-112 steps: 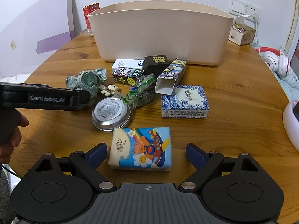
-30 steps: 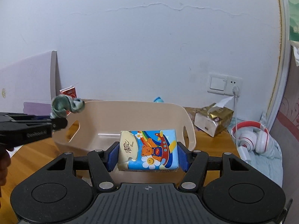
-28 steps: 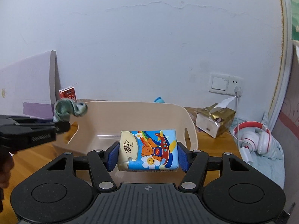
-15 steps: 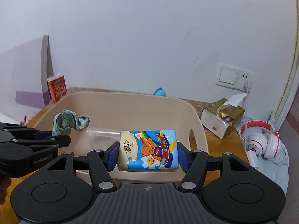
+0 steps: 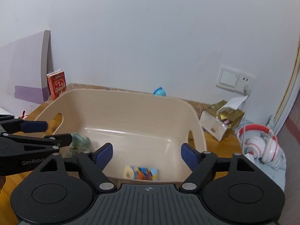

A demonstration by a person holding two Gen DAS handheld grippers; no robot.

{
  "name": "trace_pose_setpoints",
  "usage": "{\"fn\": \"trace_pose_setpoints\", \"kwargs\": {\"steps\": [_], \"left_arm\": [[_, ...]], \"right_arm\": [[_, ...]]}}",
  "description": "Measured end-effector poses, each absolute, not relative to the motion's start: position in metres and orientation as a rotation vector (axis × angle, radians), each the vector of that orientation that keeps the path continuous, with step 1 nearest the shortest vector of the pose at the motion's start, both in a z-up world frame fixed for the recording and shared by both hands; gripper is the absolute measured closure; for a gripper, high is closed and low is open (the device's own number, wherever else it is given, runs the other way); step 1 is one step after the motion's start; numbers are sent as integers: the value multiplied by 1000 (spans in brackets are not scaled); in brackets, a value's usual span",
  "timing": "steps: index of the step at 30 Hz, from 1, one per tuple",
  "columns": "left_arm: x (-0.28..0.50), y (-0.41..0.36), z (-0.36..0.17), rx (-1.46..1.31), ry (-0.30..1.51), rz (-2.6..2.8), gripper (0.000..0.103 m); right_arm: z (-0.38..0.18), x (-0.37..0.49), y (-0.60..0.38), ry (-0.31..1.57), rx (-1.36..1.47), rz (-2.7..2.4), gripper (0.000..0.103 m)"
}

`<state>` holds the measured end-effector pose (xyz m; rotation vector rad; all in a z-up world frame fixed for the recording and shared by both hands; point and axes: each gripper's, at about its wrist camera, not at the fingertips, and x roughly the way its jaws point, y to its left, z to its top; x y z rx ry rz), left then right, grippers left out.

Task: Organize objects
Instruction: 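Carry both items over the basket and open both tools to drop them, then move both tools back toward the remaining items on the table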

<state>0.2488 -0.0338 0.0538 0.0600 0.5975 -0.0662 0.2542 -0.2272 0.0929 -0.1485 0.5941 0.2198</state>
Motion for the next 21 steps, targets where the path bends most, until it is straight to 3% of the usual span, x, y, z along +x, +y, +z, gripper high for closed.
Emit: {"fn": "trace_pose_setpoints", "kwargs": {"steps": [5, 21], "left_arm": [[223, -35, 68, 78, 559, -59, 16], [137, -41, 62, 92, 571, -82, 11]], "right_arm": [[108, 231, -232, 546, -146, 225, 0], [100, 155, -242, 536, -228, 246, 0]]}}
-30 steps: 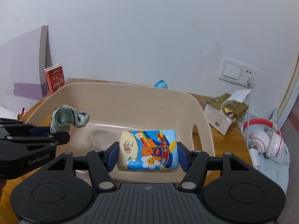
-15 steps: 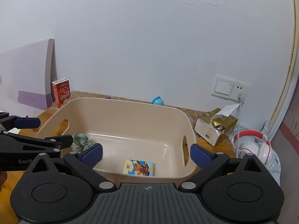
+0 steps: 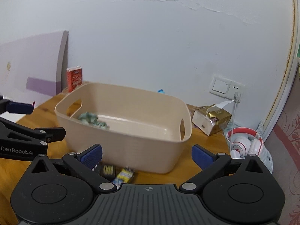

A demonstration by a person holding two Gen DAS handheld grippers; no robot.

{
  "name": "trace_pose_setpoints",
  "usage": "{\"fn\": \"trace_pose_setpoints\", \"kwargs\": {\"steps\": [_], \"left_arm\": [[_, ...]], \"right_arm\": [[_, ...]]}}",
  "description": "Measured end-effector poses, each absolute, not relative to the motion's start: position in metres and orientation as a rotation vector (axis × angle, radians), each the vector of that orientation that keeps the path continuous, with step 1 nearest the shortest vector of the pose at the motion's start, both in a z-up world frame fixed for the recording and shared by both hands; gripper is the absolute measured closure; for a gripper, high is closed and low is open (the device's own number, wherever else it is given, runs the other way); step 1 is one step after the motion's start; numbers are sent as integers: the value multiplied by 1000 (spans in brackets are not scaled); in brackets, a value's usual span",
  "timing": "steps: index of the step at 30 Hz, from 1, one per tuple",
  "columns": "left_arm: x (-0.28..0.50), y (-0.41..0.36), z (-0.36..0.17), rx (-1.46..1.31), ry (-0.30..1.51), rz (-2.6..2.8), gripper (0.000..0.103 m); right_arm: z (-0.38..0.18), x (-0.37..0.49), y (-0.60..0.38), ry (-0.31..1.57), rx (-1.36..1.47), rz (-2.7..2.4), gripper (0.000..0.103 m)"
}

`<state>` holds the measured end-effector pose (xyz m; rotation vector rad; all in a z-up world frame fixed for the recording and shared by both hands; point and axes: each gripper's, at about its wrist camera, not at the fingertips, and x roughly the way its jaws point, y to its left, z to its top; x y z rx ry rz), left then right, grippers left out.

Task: Organize objects
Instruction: 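Move both tools back toward the remaining items on the table, then grasp the silver tin with the left tool while the right tool grasps the blue-and-white box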

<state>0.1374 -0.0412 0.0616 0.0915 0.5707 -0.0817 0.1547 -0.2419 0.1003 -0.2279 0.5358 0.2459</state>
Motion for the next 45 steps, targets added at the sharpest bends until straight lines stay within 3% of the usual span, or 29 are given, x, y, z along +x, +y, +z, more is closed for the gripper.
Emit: {"fn": "trace_pose_setpoints", "kwargs": {"steps": [19, 45], "left_arm": [[96, -50, -1, 88, 721, -134, 11], [114, -56, -46, 42, 887, -171, 11]], "right_arm": [[25, 124, -251, 742, -259, 278, 0], [-20, 153, -252, 862, -154, 335, 0]]}}
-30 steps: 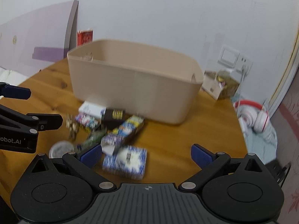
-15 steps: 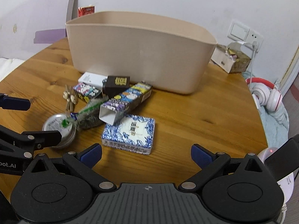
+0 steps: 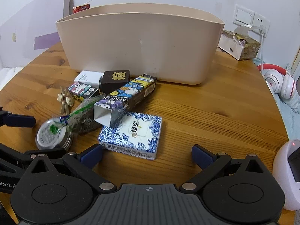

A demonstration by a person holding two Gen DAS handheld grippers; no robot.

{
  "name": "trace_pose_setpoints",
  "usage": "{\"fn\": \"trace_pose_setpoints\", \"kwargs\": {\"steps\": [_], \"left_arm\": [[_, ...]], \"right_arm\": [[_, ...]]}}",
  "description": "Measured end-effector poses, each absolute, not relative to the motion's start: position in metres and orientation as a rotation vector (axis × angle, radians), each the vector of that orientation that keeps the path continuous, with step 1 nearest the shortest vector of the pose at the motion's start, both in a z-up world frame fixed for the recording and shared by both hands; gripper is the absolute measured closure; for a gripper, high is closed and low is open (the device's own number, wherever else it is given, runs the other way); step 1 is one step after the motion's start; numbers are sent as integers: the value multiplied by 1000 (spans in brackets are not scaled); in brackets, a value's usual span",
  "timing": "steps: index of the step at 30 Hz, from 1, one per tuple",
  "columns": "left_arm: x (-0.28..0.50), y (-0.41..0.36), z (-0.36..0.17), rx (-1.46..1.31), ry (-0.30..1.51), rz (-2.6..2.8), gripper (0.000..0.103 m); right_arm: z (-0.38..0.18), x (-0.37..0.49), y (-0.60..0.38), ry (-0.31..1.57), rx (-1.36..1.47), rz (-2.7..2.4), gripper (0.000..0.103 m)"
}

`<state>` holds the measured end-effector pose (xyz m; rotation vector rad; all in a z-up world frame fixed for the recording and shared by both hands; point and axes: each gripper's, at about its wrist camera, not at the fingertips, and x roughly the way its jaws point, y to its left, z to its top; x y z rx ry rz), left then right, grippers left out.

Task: Organize objects
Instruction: 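Grasp the silver tin with the left tool while the right tool grasps the blue-and-white box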

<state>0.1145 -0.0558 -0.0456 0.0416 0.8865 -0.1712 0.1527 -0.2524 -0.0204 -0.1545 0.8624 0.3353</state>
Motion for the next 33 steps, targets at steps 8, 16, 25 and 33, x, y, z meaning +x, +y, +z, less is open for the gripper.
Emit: {"fn": "trace_pose_setpoints", "kwargs": {"steps": [8, 16, 25, 33], "left_arm": [[117, -51, -45, 50, 862, -180, 26], [117, -46, -44, 82, 834, -176, 47], [114, -43, -44, 72, 828, -182, 48], [110, -31, -32, 49, 796, -165, 48]], "right_arm": [[-21, 157, -246, 849, -149, 341, 0], [-20, 158, -237, 825, -146, 329, 9], [-14, 152, -234, 820, -147, 321, 38], [-5, 136, -246, 802, -125, 289, 39]]}}
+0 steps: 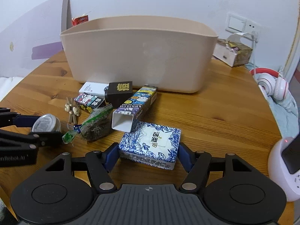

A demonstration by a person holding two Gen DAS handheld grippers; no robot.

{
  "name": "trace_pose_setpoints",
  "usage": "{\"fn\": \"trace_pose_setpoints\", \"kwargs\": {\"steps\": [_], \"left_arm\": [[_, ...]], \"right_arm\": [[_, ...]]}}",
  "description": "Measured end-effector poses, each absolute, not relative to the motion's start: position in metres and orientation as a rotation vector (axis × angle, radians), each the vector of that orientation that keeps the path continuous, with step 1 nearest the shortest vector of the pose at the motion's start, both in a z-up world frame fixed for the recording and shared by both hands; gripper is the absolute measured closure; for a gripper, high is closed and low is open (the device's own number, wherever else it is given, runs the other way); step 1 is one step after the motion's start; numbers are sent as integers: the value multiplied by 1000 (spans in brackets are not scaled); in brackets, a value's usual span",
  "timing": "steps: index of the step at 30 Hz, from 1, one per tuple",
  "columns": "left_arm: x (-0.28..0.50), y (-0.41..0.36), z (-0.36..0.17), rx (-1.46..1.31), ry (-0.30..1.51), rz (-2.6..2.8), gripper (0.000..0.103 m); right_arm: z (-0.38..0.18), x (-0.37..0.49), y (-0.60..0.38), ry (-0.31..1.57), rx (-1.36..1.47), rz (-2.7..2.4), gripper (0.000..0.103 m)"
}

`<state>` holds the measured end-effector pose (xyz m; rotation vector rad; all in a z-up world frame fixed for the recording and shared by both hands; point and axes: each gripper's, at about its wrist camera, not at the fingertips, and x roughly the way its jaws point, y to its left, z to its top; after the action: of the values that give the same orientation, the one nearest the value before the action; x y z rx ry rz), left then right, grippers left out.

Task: Organize objects
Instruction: 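Grasp the silver tin with the left tool while the right tool grasps the blue-and-white box, then lift both items over the basket and open both tools to release them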

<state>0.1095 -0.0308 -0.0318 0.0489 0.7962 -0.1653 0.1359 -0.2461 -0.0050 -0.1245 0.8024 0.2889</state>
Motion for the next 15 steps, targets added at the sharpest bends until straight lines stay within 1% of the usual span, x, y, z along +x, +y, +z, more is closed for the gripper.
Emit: {"fn": "trace_pose_setpoints", "kwargs": {"steps": [15], "left_arm": [[104, -15, 12, 27, 684, -153, 48]], "right_arm": [[39, 116, -262, 686, -98, 258, 39]]}}
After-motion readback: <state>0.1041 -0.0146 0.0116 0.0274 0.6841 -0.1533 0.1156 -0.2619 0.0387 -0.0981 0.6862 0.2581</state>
